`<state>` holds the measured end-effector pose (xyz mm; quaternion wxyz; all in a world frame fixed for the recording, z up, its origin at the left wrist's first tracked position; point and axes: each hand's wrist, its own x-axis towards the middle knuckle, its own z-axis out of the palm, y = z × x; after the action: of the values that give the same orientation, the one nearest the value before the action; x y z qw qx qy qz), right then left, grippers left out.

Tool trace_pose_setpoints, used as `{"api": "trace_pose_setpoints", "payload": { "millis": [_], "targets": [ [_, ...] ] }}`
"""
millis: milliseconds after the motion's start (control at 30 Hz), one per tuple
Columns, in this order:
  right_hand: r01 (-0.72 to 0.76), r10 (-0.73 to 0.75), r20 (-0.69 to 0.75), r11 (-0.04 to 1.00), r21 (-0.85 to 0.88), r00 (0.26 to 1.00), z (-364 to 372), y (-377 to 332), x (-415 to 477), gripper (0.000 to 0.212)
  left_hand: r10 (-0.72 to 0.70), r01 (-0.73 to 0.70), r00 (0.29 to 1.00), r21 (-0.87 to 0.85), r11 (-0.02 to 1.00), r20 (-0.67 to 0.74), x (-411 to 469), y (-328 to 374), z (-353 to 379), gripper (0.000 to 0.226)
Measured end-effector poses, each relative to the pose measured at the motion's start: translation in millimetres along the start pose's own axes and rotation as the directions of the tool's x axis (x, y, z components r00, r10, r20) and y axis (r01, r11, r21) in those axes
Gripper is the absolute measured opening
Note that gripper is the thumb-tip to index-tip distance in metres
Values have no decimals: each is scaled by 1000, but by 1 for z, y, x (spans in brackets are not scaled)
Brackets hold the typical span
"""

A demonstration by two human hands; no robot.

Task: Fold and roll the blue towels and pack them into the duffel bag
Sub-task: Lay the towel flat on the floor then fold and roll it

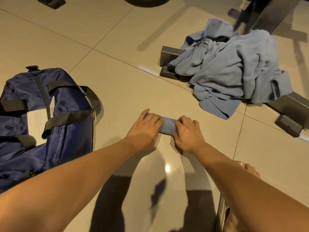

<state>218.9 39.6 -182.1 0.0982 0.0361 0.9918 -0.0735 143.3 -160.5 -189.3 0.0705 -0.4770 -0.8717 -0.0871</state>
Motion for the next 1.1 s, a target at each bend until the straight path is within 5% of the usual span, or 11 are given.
{"api": "trace_pose_setpoints", "payload": {
  "millis": [100,267,433,533,633,800,967,1100],
  "targets": [
    [47,-51,-49,995,-89,997,-7,-5,2,40,-1,-4,999,-94,996,-45,-4,-1,14,41],
    [67,-76,-167,996,-58,983,2,-5,4,32,-139,160,984,-209,965,112,16,-9,10,36],
    [40,-38,-19,994,104,999,-2,8,21,24,-83,124,976,-204,971,200,20,-19,8,49],
    [53,-53,26,998,-18,998,-9,5,25,33,-82,118,981,-208,971,175,18,-19,13,50],
    [86,-102,-130,988,-126,986,-7,0,17,38,-96,130,982,-220,967,162,23,-17,14,41],
    [65,-36,-209,989,130,977,7,1,17,25,-74,112,975,-173,978,208,29,-25,9,45],
    [62,-32,-124,967,247,992,5,8,28,24,-83,76,995,-127,989,-53,11,-17,19,56],
    [58,-57,-14,955,292,998,-4,14,37,29,-179,191,980,-173,966,84,18,-13,13,53]
  ]
}}
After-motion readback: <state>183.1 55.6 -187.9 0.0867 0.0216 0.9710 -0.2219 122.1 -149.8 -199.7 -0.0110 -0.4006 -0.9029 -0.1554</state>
